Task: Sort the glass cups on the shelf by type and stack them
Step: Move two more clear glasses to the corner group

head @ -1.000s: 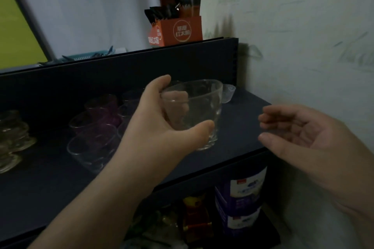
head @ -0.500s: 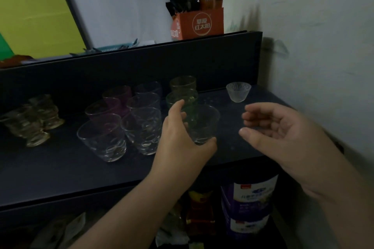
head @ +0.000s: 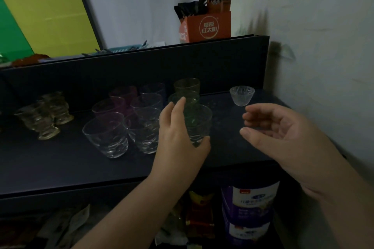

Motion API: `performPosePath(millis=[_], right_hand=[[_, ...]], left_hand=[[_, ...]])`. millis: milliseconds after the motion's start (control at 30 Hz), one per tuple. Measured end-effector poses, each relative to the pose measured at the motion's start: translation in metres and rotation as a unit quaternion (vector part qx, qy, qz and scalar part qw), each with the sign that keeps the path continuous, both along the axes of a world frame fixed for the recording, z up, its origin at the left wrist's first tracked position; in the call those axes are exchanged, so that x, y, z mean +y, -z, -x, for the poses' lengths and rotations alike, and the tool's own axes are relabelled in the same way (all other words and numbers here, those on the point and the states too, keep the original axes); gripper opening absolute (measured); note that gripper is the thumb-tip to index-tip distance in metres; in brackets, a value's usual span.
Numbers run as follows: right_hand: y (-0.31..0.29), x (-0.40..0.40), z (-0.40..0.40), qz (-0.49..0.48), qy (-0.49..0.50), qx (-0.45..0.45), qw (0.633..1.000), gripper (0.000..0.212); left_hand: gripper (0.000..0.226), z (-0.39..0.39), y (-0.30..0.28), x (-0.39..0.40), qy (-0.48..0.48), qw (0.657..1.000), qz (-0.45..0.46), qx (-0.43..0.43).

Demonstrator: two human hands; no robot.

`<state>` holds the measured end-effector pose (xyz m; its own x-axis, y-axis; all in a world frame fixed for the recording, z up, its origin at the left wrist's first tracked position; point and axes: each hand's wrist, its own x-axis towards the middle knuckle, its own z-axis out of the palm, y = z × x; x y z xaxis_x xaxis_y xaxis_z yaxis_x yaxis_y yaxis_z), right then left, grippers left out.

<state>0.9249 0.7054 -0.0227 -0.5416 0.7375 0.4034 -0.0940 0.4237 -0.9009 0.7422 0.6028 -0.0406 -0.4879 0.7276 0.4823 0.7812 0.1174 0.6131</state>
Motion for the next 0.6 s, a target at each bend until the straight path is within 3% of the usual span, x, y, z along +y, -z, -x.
performPosePath(millis=[267, 600], right_hand=[[-0.009, 0.009, 0.005, -0.027, 0.002, 0.01, 1.0, 0.056], [-0.022, -0.021, 0.068, -0.103, 0.023, 0.072, 0.992, 0.043]], left_hand=[[0.092, -0.009, -0.029, -0.02, -0.008, 0.993, -0.032, 0.116], [0.076, 0.068, -0.061, -0.097, -0.117, 0.983, -0.084, 0.112]])
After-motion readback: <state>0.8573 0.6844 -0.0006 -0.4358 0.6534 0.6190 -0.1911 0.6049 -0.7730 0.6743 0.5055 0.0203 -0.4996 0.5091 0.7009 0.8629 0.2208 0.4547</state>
